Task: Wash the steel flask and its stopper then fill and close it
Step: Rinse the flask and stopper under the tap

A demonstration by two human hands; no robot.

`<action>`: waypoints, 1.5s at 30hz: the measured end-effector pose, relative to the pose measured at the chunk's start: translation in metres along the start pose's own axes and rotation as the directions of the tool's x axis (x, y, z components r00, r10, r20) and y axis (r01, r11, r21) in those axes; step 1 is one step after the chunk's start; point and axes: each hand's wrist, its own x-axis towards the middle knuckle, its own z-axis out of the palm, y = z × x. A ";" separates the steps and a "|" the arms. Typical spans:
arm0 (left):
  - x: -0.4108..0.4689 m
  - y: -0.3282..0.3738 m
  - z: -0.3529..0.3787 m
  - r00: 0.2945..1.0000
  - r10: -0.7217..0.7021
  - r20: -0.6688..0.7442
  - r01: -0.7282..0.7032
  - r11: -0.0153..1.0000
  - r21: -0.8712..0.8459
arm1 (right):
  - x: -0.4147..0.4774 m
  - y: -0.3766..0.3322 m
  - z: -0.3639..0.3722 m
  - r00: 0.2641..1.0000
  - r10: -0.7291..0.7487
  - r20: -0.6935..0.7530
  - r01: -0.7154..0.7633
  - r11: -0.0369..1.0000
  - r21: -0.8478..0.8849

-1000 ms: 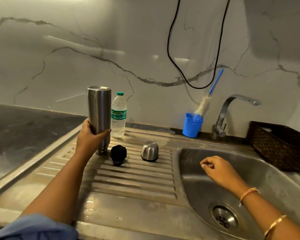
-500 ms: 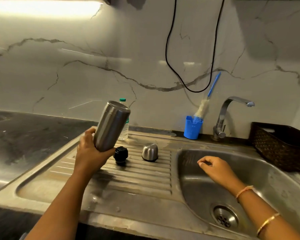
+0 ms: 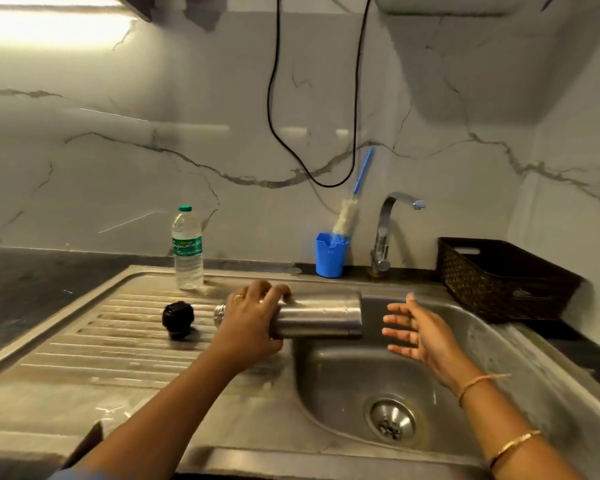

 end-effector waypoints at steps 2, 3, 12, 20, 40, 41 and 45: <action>0.016 0.014 0.010 0.995 0.089 0.034 -0.092 0.992 0.082 | 0.002 -0.001 -0.003 0.996 -0.089 -0.016 0.088 0.995 -0.049; 0.025 0.020 0.014 0.990 0.131 0.056 -0.137 0.984 0.118 | 0.003 -0.001 -0.005 0.990 -0.143 -0.005 0.141 0.982 -0.126; 0.101 0.063 0.038 0.837 0.527 0.149 -0.545 0.773 0.326 | 0.028 0.022 -0.004 0.916 -0.222 0.335 0.399 0.593 -0.700; 0.157 0.106 0.059 0.593 0.797 0.119 -0.768 0.514 0.383 | 0.058 0.027 -0.031 0.944 -0.284 0.169 0.330 0.827 -0.454; 0.281 0.133 0.151 0.881 -0.300 0.366 0.472 0.503 -0.724 | 0.088 0.050 -0.057 0.983 -0.017 -0.185 -0.012 0.988 -0.155; 0.284 0.135 0.156 0.876 -0.312 0.367 0.480 0.511 -0.713 | 0.089 0.050 -0.058 0.981 -0.022 -0.191 -0.010 0.986 -0.169; 0.285 0.136 0.165 0.880 -0.347 0.324 0.472 0.563 -0.678 | 0.090 0.051 -0.057 0.977 -0.043 -0.207 -0.007 0.971 -0.237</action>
